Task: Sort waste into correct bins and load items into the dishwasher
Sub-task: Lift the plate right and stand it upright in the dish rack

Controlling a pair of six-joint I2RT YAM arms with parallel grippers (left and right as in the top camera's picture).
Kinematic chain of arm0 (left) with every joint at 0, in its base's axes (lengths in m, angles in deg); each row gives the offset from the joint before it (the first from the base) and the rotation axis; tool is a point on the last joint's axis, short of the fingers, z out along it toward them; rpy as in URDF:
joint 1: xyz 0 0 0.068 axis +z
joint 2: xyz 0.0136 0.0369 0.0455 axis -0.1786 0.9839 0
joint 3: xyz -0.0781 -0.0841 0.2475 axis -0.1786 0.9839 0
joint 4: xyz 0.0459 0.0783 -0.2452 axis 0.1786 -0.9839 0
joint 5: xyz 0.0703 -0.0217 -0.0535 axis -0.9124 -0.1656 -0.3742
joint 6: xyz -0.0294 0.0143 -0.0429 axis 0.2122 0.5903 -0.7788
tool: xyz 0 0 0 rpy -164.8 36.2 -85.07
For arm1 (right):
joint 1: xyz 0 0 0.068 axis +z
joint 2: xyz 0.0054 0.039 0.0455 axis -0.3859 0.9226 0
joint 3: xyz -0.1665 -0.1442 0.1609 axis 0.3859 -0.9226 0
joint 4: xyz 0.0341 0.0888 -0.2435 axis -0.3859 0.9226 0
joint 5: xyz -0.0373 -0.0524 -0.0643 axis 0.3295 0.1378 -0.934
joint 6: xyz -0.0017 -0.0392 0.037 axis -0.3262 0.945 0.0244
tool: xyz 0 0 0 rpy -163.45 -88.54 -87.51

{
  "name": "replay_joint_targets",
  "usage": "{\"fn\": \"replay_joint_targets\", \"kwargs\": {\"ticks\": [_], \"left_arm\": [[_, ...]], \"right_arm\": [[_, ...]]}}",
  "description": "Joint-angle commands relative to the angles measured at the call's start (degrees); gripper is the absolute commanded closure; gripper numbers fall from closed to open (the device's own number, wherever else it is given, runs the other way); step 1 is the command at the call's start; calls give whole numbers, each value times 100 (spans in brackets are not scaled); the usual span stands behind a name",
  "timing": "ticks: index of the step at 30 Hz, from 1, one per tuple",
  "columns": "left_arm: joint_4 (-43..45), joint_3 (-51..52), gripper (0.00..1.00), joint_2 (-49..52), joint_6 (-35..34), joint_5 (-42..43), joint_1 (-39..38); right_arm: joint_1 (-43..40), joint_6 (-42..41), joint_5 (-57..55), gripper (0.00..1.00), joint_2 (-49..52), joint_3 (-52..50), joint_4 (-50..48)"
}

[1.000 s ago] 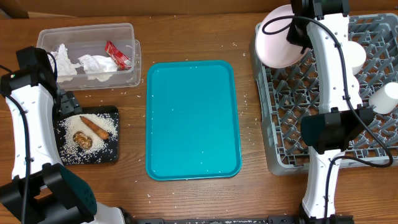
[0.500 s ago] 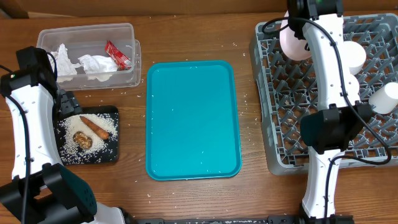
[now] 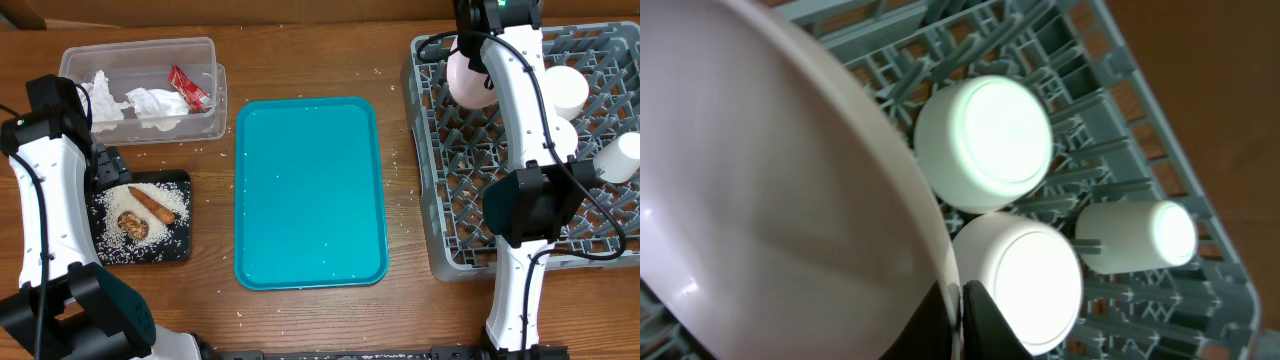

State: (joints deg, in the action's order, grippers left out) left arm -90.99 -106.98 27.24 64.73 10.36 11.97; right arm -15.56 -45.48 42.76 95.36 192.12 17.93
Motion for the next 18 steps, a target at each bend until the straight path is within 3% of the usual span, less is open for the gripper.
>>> {"fn": "replay_joint_targets", "kwargs": {"ticks": [1,3,4,5,12,18], "left_arm": [[7,-59,0,13,87,13,22],[7,-59,0,13,87,13,22],[7,-59,0,13,87,13,22],[7,-59,0,13,87,13,22],[7,-59,0,13,87,13,22],[7,-59,0,13,87,11,22]], "right_arm": [[2,-48,610,85,-103,26,50],[2,-50,907,46,-122,61,138],[2,-48,1051,32,-140,87,195],[2,-50,1193,28,-168,127,271],[2,-264,2006,23,-804,422,872],[-9,44,3403,20,-1797,420,872]]}}
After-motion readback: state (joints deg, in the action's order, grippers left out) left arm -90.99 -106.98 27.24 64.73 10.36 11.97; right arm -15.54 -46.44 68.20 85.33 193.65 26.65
